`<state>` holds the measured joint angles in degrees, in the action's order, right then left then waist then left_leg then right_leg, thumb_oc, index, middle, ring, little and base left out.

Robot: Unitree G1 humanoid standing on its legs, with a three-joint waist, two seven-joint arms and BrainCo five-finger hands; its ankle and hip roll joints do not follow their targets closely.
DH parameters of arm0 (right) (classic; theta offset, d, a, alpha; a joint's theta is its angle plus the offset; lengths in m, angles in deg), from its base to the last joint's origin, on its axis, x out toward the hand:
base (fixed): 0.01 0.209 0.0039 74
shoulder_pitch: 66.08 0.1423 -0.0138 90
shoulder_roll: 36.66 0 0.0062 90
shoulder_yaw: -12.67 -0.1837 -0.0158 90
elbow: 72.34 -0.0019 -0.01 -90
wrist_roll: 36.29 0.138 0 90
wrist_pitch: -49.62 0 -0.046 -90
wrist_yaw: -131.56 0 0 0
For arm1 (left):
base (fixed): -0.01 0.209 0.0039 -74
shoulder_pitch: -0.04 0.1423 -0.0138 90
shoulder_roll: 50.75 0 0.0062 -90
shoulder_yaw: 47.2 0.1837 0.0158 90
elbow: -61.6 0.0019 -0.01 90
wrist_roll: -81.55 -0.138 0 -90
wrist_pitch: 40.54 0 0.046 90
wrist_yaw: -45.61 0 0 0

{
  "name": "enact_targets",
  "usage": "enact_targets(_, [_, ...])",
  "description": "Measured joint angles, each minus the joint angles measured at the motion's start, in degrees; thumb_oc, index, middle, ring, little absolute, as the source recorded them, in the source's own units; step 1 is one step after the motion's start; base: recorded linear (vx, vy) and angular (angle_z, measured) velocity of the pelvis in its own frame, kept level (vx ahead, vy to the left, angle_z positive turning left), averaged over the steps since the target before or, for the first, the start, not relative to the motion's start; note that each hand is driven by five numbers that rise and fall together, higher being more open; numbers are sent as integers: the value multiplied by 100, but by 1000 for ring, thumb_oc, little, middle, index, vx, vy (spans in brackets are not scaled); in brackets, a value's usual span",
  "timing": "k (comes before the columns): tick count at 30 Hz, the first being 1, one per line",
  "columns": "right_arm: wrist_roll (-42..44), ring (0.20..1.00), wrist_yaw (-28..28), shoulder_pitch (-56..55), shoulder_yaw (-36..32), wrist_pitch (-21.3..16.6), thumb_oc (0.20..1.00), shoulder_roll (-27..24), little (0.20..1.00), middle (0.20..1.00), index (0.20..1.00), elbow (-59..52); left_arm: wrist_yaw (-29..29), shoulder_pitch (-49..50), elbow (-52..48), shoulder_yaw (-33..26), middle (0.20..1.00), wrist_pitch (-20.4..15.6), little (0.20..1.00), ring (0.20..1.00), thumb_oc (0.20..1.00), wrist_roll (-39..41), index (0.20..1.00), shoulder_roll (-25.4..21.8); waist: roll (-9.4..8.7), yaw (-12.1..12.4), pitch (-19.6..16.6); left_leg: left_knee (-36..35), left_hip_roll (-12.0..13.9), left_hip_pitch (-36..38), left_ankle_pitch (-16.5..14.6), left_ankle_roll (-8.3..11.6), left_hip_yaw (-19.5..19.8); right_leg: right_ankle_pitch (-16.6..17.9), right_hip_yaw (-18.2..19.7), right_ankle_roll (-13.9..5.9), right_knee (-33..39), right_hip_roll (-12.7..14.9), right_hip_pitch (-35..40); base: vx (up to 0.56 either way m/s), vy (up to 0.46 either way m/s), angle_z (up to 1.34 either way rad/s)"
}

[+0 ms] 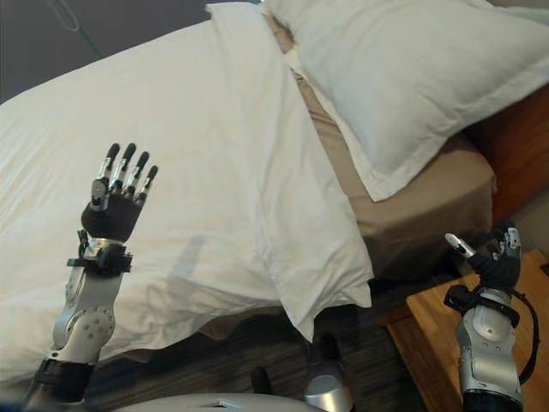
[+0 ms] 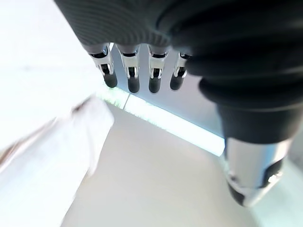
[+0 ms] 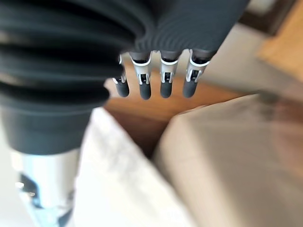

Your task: Making the bed.

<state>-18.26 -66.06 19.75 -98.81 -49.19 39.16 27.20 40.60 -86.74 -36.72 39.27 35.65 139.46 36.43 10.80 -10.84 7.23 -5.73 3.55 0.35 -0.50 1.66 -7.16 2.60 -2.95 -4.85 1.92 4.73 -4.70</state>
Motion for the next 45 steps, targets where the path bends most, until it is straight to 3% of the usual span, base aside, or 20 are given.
enact_targets(4, [787, 200, 299, 350, 493, -386, 200, 121, 200, 200, 200, -621, 382, 575, 268, -156, 1000, -107, 1000, 1000, 1000, -19, 1000, 164, -94, 204, -52, 33, 2, 19, 41, 22, 14, -10, -46, 14, 11, 1, 4, -12, -16, 5])
enact_targets(7, [1944, 200, 1059, 533, 1608, -452, 200, 517, 200, 200, 200, -1366, 461, 939, 273, -38, 1000, -114, 1000, 1000, 1000, -20, 1000, 407, -145, 396, -53, 34, 6, 42, 50, 19, 28, -11, -81, 15, 23, 0, 46, -8, -26, 6])
enact_targets(10, [2531, 200, 1515, 859, 2592, -379, 200, 706, 200, 200, 200, -1294, 464, 980, 308, 265, 1000, -37, 1000, 1000, 1000, -23, 1000, 510, -201, 638, -62, 34, -3, 98, 50, 19, 149, -10, -187, 14, 153, 12, 223, -21, -26, 20])
enact_targets(12, [2656, 200, 1524, 1523, 2732, -364, 200, 788, 200, 200, 200, -952, 472, 982, 305, 333, 1000, 7, 1000, 1000, 1000, -20, 1000, 514, -208, 858, -59, 34, -13, 85, 53, 17, 187, 14, -234, 3, 236, 23, 281, -37, -27, 12])
enact_targets(15, [2710, 200, 1447, 1959, 2787, -458, 200, 917, 200, 200, 200, -694, 472, 954, 333, 353, 1000, 0, 1000, 1000, 1000, -20, 1000, 504, -194, 932, -68, 35, -19, 42, 70, 34, 276, 40, -302, 1, 332, 22, 317, -30, -26, 11])
enact_targets(18, [2711, 200, 1396, 2226, 2887, -493, 200, 1007, 200, 200, 200, 345, 470, 773, 485, 541, 1000, 2, 1000, 1000, 1000, -17, 1000, 483, -168, 977, -58, 35, -16, 38, 82, 41, 345, 42, -412, 7, 372, 23, 380, -34, -13, 16])
enact_targets(19, [2740, 200, 1295, 2537, 2924, -469, 200, 1110, 200, 200, 200, 1366, 467, 737, 488, 656, 1000, 4, 1000, 1000, 1000, -17, 1000, 410, -136, 971, -41, 36, -18, 39, 82, 41, 340, 40, -396, 6, 374, 24, 370, -74, -6, 4])
enact_targets(24, [2994, 200, 1309, 3077, 2665, -345, 200, 1025, 200, 200, 200, 4001, 381, 452, 494, 814, 1000, -2, 1000, 1000, 1000, 41, 1000, 280, 195, 1131, 103, 79, -48, -141, 91, 41, 308, 64, -352, -42, 374, 63, 186, -42, -2, -6])
enact_targets(27, [3208, 200, 1758, 3063, 2215, -410, 200, 1182, 200, 200, 200, 4329, 298, 496, 484, 811, 1000, -7, 1000, 1000, 1000, 49, 1000, 278, 257, 1068, 62, 75, -45, -108, 89, 44, 288, 12, -321, -63, 393, 60, 194, 24, -4, -3])
enact_targets(29, [3219, 200, 1765, 2917, 2268, -359, 200, 1215, 200, 200, 200, 4070, 241, 447, 484, 826, 1000, -2, 1000, 1000, 1000, 48, 1000, 284, 263, 995, 59, 51, -38, -115, 87, 46, 288, 11, -319, -63, 374, 46, 180, 55, -25, 1])
enact_targets(33, [3199, 200, 2456, 1807, 1943, -449, 200, 1464, 200, 200, 200, 3521, 218, 450, 456, 694, 1000, -11, 1000, 1000, 1000, 36, 1000, 281, 27, 798, 45, 45, -20, -71, 70, 69, 275, -47, -330, -43, 346, 33, 206, 38, -11, -2])
enact_targets(36, [3184, 200, 2601, 1546, 1772, -413, 200, 1662, 200, 200, 200, 3621, 220, 401, 468, 628, 1000, -8, 1000, 1000, 1000, 30, 1000, 279, -312, 599, 43, 44, -12, -43, 57, 86, 75, -54, -162, -48, 270, 18, 72, 38, -6, -25])
enact_targets(39, [3138, 200, 2353, 983, 1255, -111, 200, 1663, 200, 200, 200, 4916, 221, 438, 461, 501, 1000, -11, 1000, 1000, 1000, 28, 1000, 279, -584, 611, 20, 40, 11, -24, -10, 129, -159, -32, 27, -56, 240, -3, 3, 37, 10, -37])
enact_targets(43, [3143, 200, 1982, -269, 886, 246, 200, 1542, 200, 200, 200, 5778, 218, 631, 469, 458, 1000, -13, 1000, 1000, 1000, 27, 1000, 276, -579, 566, 68, 39, -24, -5, -9, 126, -164, 38, 47, -25, 330, 25, 64, 6, 14, -3])
enact_targets(45, [3168, 200, 1911, -832, 830, 315, 200, 1519, 200, 200, 200, 5615, 187, 729, 664, 436, 1000, 13, 1000, 1000, 1000, -57, 1000, 276, -546, 290, 115, 36, -14, 107, -7, 123, -155, 61, 53, -31, 385, 16, 209, 2, 26, -8])
